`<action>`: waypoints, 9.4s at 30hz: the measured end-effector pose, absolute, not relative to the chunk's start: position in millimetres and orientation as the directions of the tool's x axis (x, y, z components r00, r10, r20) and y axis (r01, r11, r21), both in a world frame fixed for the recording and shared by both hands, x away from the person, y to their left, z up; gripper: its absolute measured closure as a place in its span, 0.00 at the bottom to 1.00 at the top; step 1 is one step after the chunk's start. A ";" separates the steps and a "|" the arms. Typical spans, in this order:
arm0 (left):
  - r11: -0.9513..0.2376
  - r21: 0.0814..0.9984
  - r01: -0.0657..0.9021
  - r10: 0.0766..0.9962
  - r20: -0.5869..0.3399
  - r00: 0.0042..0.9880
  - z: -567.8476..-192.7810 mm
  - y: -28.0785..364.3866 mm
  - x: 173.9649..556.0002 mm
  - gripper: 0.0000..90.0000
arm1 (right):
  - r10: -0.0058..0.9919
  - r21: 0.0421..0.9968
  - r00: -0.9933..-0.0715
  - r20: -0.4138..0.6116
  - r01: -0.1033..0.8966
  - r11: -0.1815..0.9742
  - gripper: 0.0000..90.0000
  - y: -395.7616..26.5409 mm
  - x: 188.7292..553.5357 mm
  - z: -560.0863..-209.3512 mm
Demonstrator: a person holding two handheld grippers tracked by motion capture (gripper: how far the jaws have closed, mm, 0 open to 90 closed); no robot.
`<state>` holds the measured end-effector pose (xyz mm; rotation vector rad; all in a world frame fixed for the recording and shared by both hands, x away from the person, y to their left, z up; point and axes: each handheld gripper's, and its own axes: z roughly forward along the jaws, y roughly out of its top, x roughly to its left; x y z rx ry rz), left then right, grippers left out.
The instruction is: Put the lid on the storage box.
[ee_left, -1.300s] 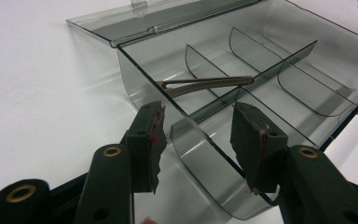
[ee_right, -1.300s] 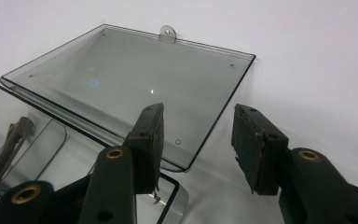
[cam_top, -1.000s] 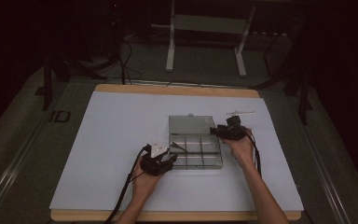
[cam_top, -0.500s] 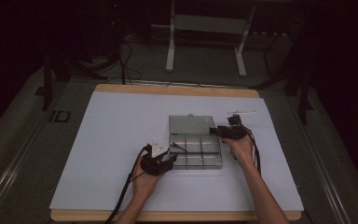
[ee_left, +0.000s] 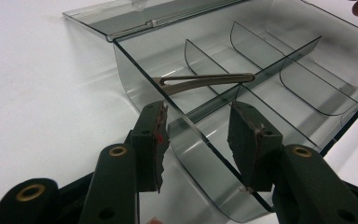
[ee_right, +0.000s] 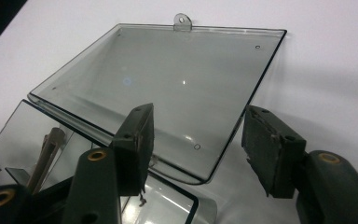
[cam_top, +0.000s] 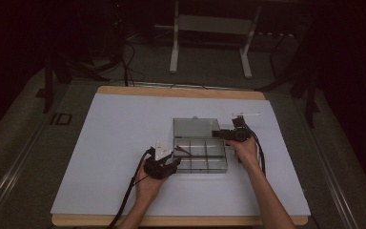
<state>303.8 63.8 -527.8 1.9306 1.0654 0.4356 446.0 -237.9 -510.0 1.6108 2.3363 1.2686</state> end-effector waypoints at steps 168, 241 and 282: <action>-0.117 0.885 0.450 0.832 -0.159 0.531 -448.2 63.3 317.2 0.96 | 0.824 0.825 -0.567 -0.019 0.457 0.333 0.94 -241.2 371.9 -480.6; -0.139 0.863 0.485 0.827 -0.168 0.537 -467.7 56.2 298.5 1.00 | 0.860 0.839 -0.511 -0.013 0.461 0.287 0.79 -278.7 334.8 -493.3; -0.187 0.833 0.521 0.825 -0.154 0.543 -507.6 61.8 268.1 1.00 | 0.864 0.841 -0.504 -0.019 0.459 0.286 0.79 -286.5 328.1 -495.2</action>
